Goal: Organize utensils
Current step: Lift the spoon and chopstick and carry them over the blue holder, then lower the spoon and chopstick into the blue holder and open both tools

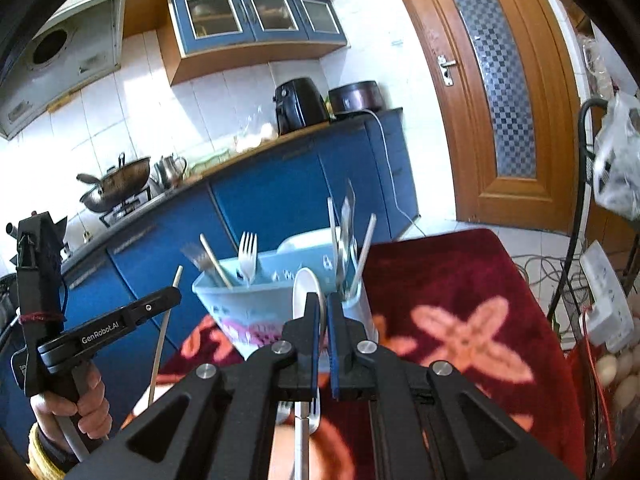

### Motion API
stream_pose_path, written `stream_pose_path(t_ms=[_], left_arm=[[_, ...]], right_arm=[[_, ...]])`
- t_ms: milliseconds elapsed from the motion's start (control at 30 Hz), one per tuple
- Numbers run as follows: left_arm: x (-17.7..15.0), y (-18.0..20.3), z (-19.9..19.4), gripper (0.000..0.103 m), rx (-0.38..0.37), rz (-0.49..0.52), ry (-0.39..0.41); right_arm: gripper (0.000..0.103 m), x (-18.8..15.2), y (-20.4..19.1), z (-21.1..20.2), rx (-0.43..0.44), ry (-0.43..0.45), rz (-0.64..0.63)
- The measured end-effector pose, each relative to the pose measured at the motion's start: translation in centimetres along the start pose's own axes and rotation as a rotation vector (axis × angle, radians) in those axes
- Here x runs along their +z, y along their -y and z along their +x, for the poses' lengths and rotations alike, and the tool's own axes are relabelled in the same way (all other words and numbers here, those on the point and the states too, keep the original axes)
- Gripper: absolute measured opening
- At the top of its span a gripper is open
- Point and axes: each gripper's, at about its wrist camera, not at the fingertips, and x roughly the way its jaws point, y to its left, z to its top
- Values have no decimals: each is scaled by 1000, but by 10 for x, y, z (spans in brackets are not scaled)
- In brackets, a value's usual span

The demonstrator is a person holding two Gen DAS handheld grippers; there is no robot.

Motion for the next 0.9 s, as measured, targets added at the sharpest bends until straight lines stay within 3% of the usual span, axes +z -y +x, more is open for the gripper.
stream_pose_path(t_ms=[267,533,700,900], left_arm=[[41,6,1,4,49,49,131],[79,4,18,4,48,34,253],[93,-4,31,4,53,0,330],[98,-9,45,4,118,-6,431]], right_arm=[[5,35,-11,19,9,66,-30],[5,60,-19,45,-6,142,-54],[5,72,-15,62,-4,173,-43],[5,81,-13,81,-7,214,-65]])
